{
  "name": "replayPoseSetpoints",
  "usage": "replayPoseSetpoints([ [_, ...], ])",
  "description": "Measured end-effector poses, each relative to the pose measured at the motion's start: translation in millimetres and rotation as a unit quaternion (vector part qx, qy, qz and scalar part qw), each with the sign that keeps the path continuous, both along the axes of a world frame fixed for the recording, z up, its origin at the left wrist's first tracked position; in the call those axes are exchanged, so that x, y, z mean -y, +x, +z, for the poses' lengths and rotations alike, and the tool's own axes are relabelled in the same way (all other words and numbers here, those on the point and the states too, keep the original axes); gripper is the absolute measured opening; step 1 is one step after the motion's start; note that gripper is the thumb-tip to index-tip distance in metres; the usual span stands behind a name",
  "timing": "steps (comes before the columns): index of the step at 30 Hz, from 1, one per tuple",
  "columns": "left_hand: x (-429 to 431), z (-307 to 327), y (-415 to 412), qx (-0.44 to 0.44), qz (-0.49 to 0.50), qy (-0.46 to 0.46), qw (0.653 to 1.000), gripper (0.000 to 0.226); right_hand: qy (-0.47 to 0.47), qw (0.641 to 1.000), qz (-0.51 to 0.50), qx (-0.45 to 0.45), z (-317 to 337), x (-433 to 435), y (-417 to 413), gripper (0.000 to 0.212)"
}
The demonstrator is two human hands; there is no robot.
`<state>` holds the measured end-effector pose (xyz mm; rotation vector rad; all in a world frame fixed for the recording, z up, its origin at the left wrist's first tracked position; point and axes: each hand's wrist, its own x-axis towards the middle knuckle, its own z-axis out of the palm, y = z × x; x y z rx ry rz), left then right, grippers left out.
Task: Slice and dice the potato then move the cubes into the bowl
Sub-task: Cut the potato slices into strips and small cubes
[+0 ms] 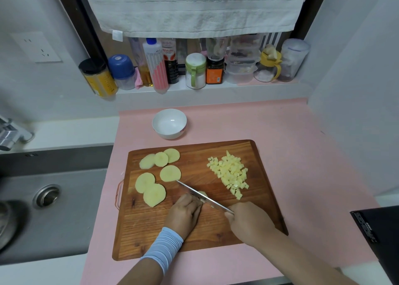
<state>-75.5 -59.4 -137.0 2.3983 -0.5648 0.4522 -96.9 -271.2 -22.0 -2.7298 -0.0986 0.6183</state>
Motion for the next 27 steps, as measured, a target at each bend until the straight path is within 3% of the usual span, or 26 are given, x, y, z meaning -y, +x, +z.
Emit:
replayPoseSetpoints([
  [7,-3.6,1.3,0.9,-0.032,-0.014,-0.002,0.999,0.018,0.01,1.0,0.01,-0.024,2.2,-0.2,1.9,0.025],
  [12,-9.1,7.2,6.9,-0.05,-0.036,-0.008,0.998,0.007,0.022,0.998,-0.004,-0.053,26.8,11.2,9.5,0.037],
  [22,-11.7,21.2,31.8,-0.121,-0.07,0.042,0.989,0.03,0.056,0.993,-0.099,-0.001,31.6,26.3,18.1,0.032],
  [27,16.7,22.1,19.5,-0.168,0.071,0.015,0.983,0.023,0.07,0.989,-0.129,-0.003,22.4,21.1,12.4,0.031],
])
